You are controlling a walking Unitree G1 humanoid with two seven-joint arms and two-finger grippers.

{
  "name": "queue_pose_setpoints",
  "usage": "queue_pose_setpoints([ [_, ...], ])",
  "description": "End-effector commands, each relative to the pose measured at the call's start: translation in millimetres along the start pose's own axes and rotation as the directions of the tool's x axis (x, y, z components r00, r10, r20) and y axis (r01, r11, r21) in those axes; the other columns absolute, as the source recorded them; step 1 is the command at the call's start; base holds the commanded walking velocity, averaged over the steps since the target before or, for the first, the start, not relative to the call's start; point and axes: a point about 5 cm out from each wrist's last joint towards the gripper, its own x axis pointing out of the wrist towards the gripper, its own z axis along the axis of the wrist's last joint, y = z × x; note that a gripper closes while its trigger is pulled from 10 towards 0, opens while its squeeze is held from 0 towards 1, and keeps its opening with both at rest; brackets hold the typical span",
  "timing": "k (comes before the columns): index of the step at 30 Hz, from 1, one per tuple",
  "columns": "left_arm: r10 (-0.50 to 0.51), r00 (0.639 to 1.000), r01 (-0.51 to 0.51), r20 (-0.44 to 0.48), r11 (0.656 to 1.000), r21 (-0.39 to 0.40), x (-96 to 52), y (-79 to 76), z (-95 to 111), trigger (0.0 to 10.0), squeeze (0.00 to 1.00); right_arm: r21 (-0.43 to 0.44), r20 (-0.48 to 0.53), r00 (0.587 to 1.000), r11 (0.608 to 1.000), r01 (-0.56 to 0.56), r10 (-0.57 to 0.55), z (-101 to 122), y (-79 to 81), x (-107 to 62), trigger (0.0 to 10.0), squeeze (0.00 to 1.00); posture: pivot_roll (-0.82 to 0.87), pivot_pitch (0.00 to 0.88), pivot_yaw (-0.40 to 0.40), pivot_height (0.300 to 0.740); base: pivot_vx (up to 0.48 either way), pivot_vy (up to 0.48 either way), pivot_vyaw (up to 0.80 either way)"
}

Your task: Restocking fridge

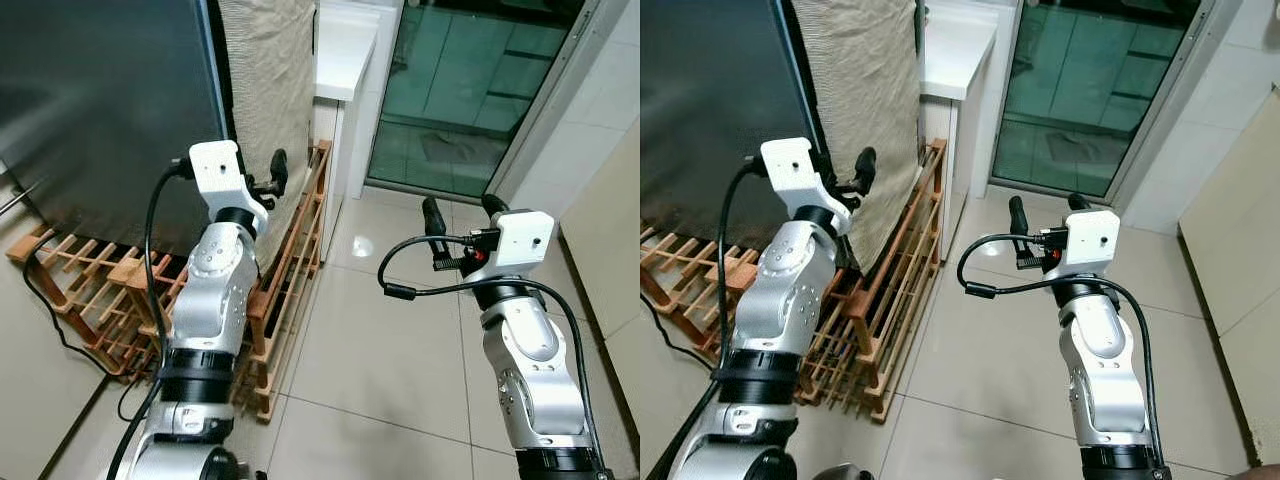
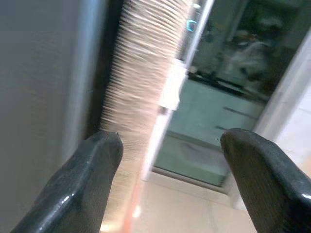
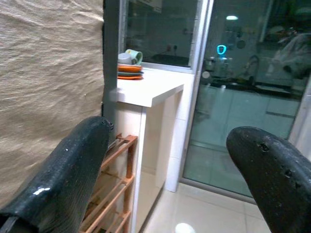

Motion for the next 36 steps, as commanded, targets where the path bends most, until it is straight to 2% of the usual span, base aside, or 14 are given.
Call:
queue_pose_setpoints([
  [1, -0.065, 0.998, 0.065, -0.001, 0.998, 0.000, 7.7, -17.2, 4.1, 10.0, 0.00, -0.014, 0.019, 1.000, 1.000, 0.010, -0.010, 4.2, -2.4, 2.4, 10.0, 0.00, -0.13, 0.000, -0.022, 0.740, 0.000, 0.000, 0.00],
  [5, -0.064, 0.998, 0.064, -0.010, 0.998, 0.007, 11.8, -21.0, 3.4, 10.0, 0.00, -0.015, 0.018, 1.000, 1.000, 0.010, -0.010, 4.2, -2.4, 2.4, 10.0, 0.00, -0.13, 0.000, -0.022, 0.740, 0.000, 0.000, 0.00],
  [7, -0.062, 0.998, 0.062, 0.003, 0.997, 0.037, 13.8, -23.6, 5.1, 10.0, 0.00, -0.016, 0.018, 1.000, 1.000, 0.009, -0.008, 4.2, -2.5, 2.5, 10.0, 0.00, -0.13, 0.000, -0.025, 0.740, 0.000, 0.000, 0.00],
  [11, -0.068, 0.997, 0.067, 0.031, 0.997, 0.047, 12.5, -22.9, 9.9, 10.0, 0.00, -0.018, 0.019, 1.000, 1.000, 0.009, -0.009, 4.6, -2.9, 2.7, 10.0, 0.00, -0.13, 0.000, -0.022, 0.740, 0.000, 0.000, 0.00],
  [14, -0.066, 0.996, 0.062, 0.068, 0.996, 0.060, 5.5, -15.6, 17.1, 10.0, 0.00, -0.019, 0.022, 1.000, 1.000, 0.012, -0.012, 5.3, -3.2, 1.8, 10.0, 0.00, -0.13, 0.000, -0.020, 0.740, 0.000, 0.000, 0.00],
  [20, -0.017, 0.988, 0.002, 0.151, 0.995, 0.098, -20.8, 7.3, 29.3, 10.0, 0.00, -0.018, 0.016, 1.000, 0.999, 0.027, -0.026, 3.7, -6.8, -4.0, 10.0, 0.00, -0.13, 0.000, -0.018, 0.740, 0.000, 0.000, 0.00],
  [23, 0.016, 0.987, -0.033, 0.161, 0.994, 0.108, -25.9, 13.7, 30.7, 10.0, 0.00, -0.019, 0.008, 1.000, 0.999, 0.029, -0.029, 1.6, -7.9, -5.4, 10.0, 0.00, -0.11, 0.000, -0.024, 0.740, 0.000, 0.000, 0.00],
  [27, 0.025, 0.988, -0.042, 0.151, 0.993, 0.110, -23.4, 13.4, 28.3, 10.0, 0.00, -0.018, 0.005, 1.000, 0.999, 0.026, -0.026, 0.6, -6.9, -3.7, 10.0, 0.00, -0.11, 0.000, -0.029, 0.740, 0.000, 0.000, 0.00],
  [36, 0.027, 0.993, -0.045, 0.118, 0.987, 0.154, -2.8, 3.5, 13.9, 10.0, 0.00, -0.016, 0.018, 1.000, 1.000, 0.009, -0.009, 2.5, -2.6, 0.6, 10.0, 0.00, -0.12, 0.000, -0.028, 0.740, 0.000, 0.000, 0.00],
])
